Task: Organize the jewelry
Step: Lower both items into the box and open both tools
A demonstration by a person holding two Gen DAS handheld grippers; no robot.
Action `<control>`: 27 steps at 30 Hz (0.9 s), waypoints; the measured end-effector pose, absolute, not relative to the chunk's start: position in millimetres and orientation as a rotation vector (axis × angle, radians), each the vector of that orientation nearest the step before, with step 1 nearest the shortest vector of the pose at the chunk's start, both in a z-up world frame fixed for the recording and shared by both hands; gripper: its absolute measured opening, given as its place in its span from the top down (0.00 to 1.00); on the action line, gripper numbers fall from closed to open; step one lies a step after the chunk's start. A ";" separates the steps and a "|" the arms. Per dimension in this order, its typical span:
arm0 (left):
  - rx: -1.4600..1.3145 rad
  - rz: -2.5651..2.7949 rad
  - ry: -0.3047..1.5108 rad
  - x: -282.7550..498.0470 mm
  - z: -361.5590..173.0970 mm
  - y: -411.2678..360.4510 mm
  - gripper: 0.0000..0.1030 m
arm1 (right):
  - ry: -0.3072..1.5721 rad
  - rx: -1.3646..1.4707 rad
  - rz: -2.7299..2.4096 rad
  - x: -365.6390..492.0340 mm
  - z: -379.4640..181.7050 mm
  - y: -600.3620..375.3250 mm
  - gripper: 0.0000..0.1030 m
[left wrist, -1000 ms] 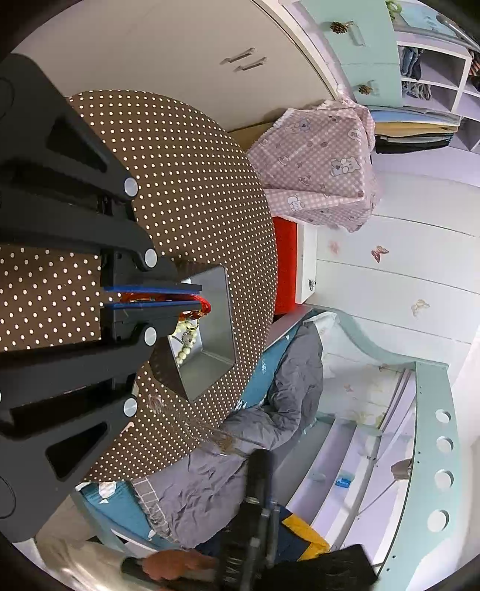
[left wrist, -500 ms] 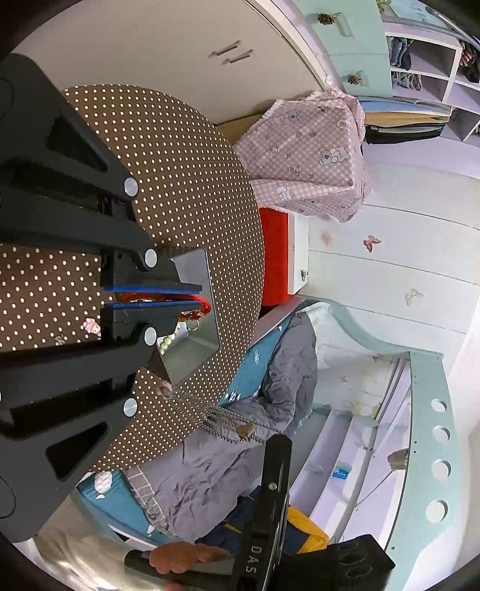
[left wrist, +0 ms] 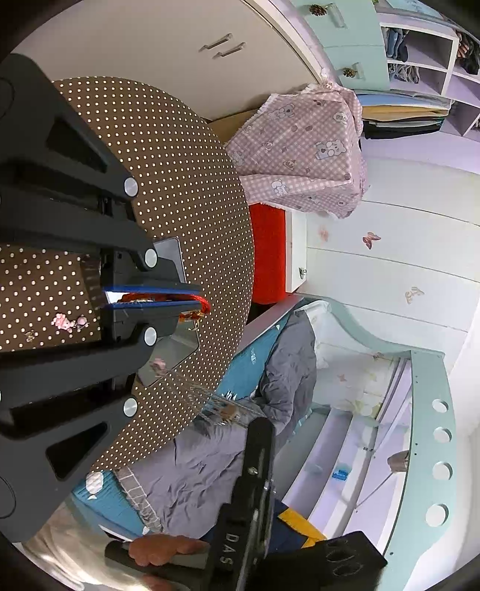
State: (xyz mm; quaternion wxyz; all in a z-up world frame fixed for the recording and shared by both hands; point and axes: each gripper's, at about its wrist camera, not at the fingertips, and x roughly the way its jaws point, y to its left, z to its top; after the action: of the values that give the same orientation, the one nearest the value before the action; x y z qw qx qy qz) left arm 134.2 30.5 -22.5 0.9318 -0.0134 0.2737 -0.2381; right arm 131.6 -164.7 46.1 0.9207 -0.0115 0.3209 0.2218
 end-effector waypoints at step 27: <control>-0.027 -0.410 0.660 153.0 -51.6 30.5 0.15 | 0.755 0.028 0.368 140.9 1.9 -182.5 0.24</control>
State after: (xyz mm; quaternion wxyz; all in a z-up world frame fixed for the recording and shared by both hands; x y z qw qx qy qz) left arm 153.0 30.5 -51.6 0.9253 -0.0132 0.3220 -0.1999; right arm 140.9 -182.5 1.9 0.9131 0.0137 0.3664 0.1784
